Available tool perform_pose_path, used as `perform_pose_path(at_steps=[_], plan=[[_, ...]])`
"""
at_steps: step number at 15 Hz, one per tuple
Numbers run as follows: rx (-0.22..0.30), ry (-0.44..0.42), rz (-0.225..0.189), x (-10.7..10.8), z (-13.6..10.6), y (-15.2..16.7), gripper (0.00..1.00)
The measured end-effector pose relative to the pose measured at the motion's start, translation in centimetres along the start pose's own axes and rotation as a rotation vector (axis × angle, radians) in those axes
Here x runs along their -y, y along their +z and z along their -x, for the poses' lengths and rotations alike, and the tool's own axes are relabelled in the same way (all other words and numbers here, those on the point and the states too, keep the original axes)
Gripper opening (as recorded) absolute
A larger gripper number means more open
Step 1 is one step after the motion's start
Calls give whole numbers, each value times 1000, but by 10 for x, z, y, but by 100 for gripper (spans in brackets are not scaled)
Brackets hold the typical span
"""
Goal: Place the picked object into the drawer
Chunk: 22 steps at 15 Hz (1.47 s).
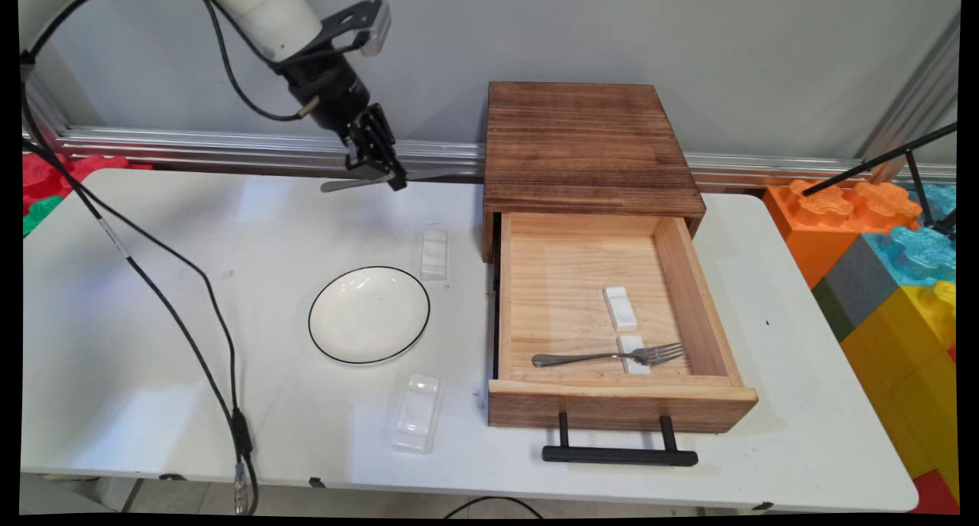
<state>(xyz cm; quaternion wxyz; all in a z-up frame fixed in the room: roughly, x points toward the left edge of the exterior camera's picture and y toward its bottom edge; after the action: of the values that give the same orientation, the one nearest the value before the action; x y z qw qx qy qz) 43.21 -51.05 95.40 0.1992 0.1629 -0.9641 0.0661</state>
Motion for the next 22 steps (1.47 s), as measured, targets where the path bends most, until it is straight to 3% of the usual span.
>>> perform_pose_path(at_steps=[4,11,17,22], plan=[[-22,-24,15,-27,-45,1,0],[-61,-22,40,-64,-123,41,0],[-82,7,39,-82,-174,80,0],[-93,11,40,-91,-201,121,0]])
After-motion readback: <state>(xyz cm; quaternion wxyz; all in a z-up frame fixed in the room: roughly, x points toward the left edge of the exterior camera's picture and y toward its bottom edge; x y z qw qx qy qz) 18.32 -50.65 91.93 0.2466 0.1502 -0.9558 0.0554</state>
